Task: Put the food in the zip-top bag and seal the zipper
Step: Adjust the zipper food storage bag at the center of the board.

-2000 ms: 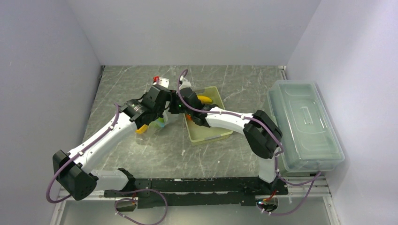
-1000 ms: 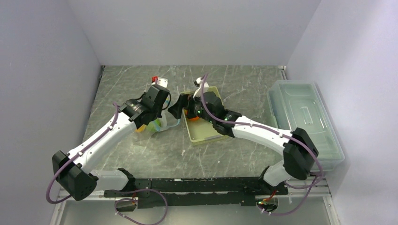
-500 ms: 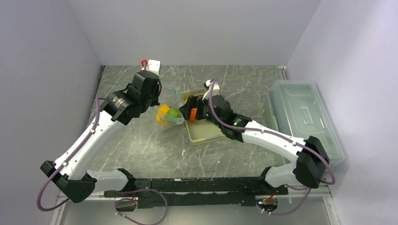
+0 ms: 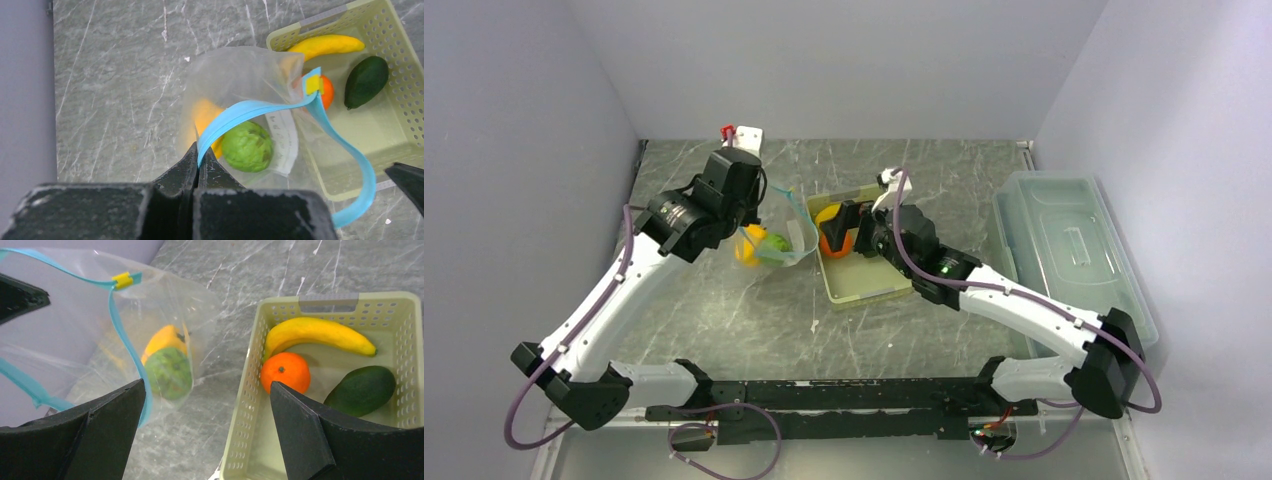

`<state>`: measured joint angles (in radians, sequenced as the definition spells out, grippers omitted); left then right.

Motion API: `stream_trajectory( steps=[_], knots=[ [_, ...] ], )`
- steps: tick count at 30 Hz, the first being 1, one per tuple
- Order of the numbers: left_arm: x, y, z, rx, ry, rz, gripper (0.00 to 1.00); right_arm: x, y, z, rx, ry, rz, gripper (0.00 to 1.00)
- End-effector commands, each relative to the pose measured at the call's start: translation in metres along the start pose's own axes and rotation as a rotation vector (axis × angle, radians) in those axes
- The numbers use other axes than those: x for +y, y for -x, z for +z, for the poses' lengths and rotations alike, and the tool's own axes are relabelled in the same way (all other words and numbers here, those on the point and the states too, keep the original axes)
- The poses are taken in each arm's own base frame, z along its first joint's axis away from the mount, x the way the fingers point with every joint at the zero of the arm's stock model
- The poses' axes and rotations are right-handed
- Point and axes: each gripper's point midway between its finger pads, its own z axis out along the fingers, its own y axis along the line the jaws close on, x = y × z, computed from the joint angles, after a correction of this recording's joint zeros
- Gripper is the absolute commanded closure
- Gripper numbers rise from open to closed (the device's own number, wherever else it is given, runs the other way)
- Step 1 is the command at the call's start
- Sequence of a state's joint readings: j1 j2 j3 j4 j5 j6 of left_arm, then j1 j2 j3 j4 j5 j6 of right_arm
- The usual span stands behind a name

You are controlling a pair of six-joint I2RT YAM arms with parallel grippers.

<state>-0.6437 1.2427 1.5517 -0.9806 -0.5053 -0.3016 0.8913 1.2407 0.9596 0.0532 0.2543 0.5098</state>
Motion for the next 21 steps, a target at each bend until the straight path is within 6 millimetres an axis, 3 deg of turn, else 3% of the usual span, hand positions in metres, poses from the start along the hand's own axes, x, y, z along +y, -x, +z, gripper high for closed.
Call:
stream_trajectory(
  steps=[1,5,11,14,16,21],
  knots=[
    [0.007,-0.003,0.008,0.026,0.039,-0.034,1.0,-0.002,0.025,-0.011,-0.074,-0.015,-0.022,0.0],
    [0.015,-0.032,0.028,0.108,0.067,-0.077,1.0,-0.007,0.024,-0.016,-0.08,-0.025,-0.024,0.0],
    [0.038,-0.144,0.072,0.38,0.155,-0.236,1.0,-0.012,0.014,-0.018,-0.064,-0.03,-0.018,0.0],
    [0.038,-0.176,0.08,0.458,0.157,-0.301,1.0,-0.015,0.01,-0.018,-0.056,-0.034,-0.024,0.0],
    [0.04,-0.173,0.078,0.452,0.159,-0.301,1.0,-0.016,0.011,-0.019,-0.056,-0.036,-0.027,0.0],
    [0.045,-0.123,0.067,0.346,0.137,-0.274,1.0,-0.012,0.014,-0.02,-0.065,-0.019,-0.025,0.0]
  ],
)
